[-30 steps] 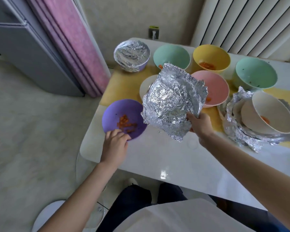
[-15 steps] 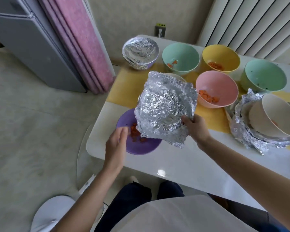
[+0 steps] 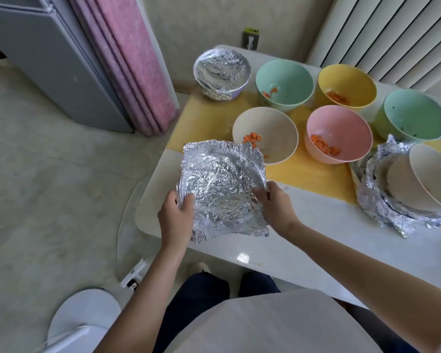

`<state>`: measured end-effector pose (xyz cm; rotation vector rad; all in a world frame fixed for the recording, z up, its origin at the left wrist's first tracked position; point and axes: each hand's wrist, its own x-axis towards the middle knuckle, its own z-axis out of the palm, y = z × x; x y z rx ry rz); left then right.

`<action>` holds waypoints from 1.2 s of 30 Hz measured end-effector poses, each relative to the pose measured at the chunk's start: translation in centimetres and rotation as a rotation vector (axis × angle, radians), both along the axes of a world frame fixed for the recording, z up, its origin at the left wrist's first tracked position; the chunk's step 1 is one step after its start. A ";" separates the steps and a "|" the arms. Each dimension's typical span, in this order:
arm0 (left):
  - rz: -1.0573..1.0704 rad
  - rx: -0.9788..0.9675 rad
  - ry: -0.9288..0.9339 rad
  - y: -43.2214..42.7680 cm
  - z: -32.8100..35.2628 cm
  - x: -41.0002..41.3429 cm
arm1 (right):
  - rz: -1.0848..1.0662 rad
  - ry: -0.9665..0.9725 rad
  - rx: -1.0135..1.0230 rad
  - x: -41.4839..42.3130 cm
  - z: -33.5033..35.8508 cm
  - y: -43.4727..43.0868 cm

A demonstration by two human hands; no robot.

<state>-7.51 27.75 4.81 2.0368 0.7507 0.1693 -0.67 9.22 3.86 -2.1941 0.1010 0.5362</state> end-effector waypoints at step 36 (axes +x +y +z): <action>-0.046 -0.102 0.054 1.4 -3.8 0.0 | 0.040 -0.089 -0.328 -1.2 -2.0 1.3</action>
